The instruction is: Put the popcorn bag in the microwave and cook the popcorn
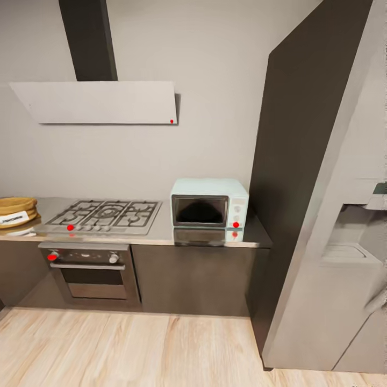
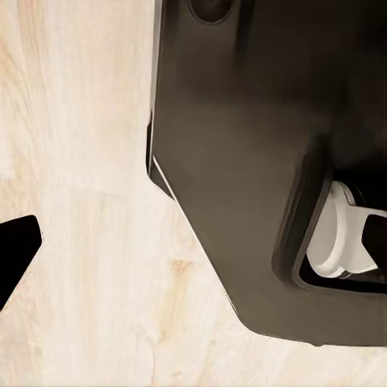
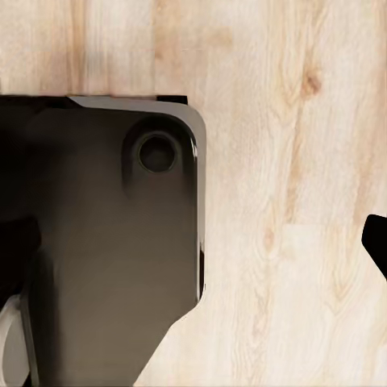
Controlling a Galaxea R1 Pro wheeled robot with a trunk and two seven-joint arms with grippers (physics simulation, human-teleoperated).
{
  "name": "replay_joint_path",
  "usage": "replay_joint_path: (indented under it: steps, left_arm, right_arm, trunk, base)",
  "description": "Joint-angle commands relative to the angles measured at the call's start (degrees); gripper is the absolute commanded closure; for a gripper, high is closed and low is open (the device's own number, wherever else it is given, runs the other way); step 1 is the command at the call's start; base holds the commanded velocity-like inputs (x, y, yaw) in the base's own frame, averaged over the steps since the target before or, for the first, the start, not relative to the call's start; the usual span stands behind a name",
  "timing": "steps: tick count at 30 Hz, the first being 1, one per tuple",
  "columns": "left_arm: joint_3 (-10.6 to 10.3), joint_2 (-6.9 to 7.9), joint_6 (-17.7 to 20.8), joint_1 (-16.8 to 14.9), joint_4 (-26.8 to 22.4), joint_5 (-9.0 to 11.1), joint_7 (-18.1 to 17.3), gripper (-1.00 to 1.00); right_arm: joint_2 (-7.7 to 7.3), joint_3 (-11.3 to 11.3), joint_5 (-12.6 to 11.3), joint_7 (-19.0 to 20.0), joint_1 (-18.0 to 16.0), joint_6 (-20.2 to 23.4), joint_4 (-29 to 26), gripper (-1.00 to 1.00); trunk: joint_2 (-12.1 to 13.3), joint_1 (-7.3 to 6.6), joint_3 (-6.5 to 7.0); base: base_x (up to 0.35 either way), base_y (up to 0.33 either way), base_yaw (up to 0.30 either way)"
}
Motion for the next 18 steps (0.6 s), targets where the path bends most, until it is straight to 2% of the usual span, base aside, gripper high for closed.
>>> replay_joint_path:
  steps: [1,4,12,18]
  left_arm:
    - [0.40,-0.01,0.39,0.05,-0.19,-0.02,0.00,-1.00]
    - [0.40,-0.01,0.42,0.06,-0.18,-0.02,0.02,-1.00]
    - [0.40,-0.01,0.38,0.03,-0.21,-0.02,-0.01,-1.00]
    - [0.40,-0.04,0.36,0.05,-0.19,-0.02,0.03,-1.00]
  right_arm:
    - [0.00,0.02,0.01,0.02,-0.05,-0.21,0.08,-1.00]
    - [-0.01,0.02,0.01,0.03,-0.04,-0.21,0.08,-1.00]
    - [0.00,0.02,-0.02,0.03,-0.04,-0.21,0.08,-1.00]
    - [0.00,0.02,0.00,-0.02,-0.05,-0.21,0.08,-1.00]
  trunk:
    - [-0.08,0.06,-0.09]
    - [0.72,-0.38,0.27]
    - [0.72,-0.38,0.27]
    - [0.72,-0.38,0.27]
  base:
    - [0.325,0.106,-0.277]
    - [0.320,0.122,-0.276]
    - [0.317,0.133,-0.265]
    - [0.269,0.115,-0.047]
